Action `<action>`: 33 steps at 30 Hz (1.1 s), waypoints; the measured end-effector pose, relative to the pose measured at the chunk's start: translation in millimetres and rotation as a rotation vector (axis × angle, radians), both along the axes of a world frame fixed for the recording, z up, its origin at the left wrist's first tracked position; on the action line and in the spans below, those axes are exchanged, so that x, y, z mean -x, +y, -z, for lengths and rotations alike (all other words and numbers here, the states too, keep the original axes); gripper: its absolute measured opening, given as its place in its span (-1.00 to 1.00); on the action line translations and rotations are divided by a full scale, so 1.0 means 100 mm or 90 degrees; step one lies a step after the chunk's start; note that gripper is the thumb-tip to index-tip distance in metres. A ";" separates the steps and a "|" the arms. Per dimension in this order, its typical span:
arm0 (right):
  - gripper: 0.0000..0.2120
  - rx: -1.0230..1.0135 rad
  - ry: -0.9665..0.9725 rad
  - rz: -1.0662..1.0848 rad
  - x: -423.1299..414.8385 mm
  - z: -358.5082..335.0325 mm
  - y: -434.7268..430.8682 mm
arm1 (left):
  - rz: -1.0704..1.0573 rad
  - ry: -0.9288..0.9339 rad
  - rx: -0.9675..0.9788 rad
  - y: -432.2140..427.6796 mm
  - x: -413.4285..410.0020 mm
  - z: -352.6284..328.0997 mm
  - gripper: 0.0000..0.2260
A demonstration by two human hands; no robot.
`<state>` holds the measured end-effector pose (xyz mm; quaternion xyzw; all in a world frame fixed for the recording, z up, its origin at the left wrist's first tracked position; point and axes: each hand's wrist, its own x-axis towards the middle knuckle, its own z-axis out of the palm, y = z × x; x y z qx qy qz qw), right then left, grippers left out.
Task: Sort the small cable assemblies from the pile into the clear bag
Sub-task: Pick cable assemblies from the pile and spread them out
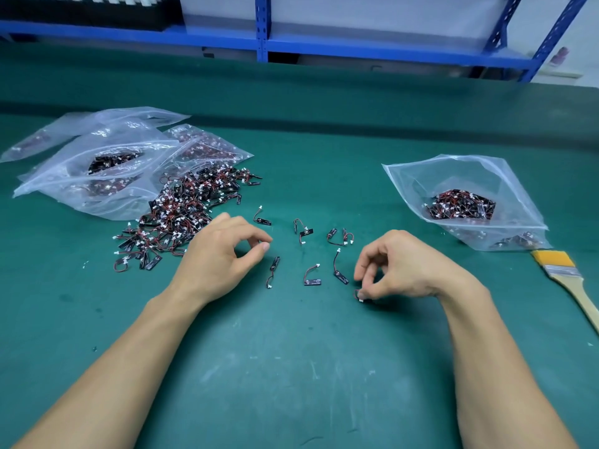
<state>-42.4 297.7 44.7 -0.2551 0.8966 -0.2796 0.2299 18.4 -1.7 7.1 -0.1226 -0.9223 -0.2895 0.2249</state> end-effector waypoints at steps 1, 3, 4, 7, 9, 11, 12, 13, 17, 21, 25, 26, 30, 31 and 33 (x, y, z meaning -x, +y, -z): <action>-0.88 0.014 -0.005 0.006 0.00 0.01 0.00 | -0.005 0.001 0.000 0.00 0.00 0.00 -0.93; -0.87 0.059 -0.018 0.028 0.01 0.03 0.01 | -0.015 0.005 -0.003 -0.02 0.01 0.00 -0.92; -0.86 0.083 -0.020 0.046 0.03 0.04 0.02 | -0.020 0.007 -0.007 -0.03 0.02 0.00 -0.92; -0.86 0.124 0.004 0.110 0.10 0.09 0.04 | -0.041 0.007 -0.024 -0.08 0.04 0.02 -0.91; -0.85 0.132 0.033 0.140 0.13 0.13 0.04 | -0.053 0.001 -0.028 -0.11 0.06 0.03 -0.88; -0.89 0.165 0.055 0.185 0.17 0.18 0.05 | -0.058 -0.007 -0.031 -0.13 0.08 0.05 -0.83; -0.92 0.194 0.068 0.218 0.19 0.19 0.05 | -0.057 -0.009 -0.035 -0.13 0.09 0.06 -0.80; -0.90 0.223 0.092 0.251 0.22 0.22 0.04 | -0.053 -0.010 -0.039 -0.13 0.10 0.07 -0.77; -0.60 0.215 0.209 0.211 0.22 0.30 -0.07 | -0.041 -0.034 -0.053 -0.14 0.12 0.10 -0.65; -0.40 0.138 0.194 0.144 0.21 0.40 -0.15 | 0.008 -0.134 -0.053 -0.11 0.14 0.11 -0.52; -0.42 0.126 0.189 0.138 0.24 0.45 -0.15 | 0.034 -0.185 0.000 -0.06 0.17 0.11 -0.50; -0.43 0.127 0.196 0.149 0.25 0.46 -0.15 | 0.034 -0.188 0.011 -0.06 0.17 0.11 -0.51; -0.46 0.135 0.223 0.184 0.27 0.46 -0.13 | 0.038 -0.183 0.010 -0.08 0.17 0.13 -0.52; -0.47 0.139 0.225 0.190 0.27 0.46 -0.13 | 0.038 -0.180 0.002 -0.09 0.17 0.14 -0.52; -0.48 0.143 0.229 0.197 0.28 0.46 -0.12 | 0.037 -0.176 -0.010 -0.10 0.17 0.16 -0.52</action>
